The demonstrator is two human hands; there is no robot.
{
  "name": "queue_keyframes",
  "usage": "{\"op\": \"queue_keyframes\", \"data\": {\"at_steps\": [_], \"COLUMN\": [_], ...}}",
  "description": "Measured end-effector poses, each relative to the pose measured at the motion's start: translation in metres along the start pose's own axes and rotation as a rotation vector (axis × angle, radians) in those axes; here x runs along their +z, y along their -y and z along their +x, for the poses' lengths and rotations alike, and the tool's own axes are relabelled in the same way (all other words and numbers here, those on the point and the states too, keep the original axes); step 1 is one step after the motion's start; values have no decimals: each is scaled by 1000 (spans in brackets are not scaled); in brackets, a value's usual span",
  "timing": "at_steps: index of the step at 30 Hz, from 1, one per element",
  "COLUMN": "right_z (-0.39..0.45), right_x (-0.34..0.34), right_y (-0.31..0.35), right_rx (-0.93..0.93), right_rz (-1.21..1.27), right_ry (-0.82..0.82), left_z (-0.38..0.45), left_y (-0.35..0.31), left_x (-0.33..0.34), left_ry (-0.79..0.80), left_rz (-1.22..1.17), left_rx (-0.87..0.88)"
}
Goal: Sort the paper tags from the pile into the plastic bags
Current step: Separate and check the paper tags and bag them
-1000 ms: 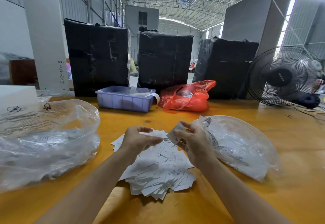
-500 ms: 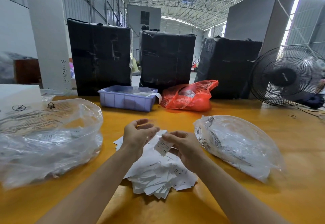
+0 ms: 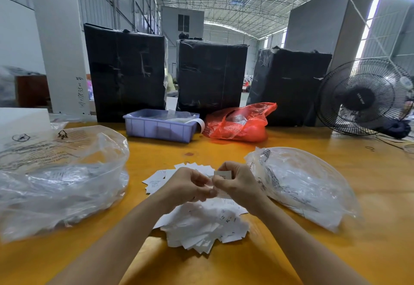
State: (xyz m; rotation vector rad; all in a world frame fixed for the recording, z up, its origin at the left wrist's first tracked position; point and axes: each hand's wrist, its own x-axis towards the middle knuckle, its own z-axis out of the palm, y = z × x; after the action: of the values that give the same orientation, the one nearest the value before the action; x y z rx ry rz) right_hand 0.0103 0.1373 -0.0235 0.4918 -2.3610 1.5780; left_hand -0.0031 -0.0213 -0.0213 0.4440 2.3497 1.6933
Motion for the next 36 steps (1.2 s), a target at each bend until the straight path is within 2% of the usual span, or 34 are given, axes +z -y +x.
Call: {"op": "queue_keyframes", "data": {"at_steps": [6,15,17,22,26,36], "right_z": [0,3,3,6,8,4], "right_x": [1,-2,-3,-11,-11,-5], "right_y": [-5,-5,-6,-4,2,2], "right_rx": [1,122,143,208,217,74], "right_rz": [-17,167,236,485,640,372], "right_ry": [-9,-121,-142,-354,-343,-289], "left_z": [-1,0,1,5,5,3], "left_y": [1,2,2,3,4,1], "left_x": [-3,-5,-6,-7,-6,-5], "left_ry": [-24,-91,-126,-182,-142,-87], "left_rz": [-91,-156,-204,-263,-235,-228], "left_rx": [-59,-127,-111,-48,-37,-24]}}
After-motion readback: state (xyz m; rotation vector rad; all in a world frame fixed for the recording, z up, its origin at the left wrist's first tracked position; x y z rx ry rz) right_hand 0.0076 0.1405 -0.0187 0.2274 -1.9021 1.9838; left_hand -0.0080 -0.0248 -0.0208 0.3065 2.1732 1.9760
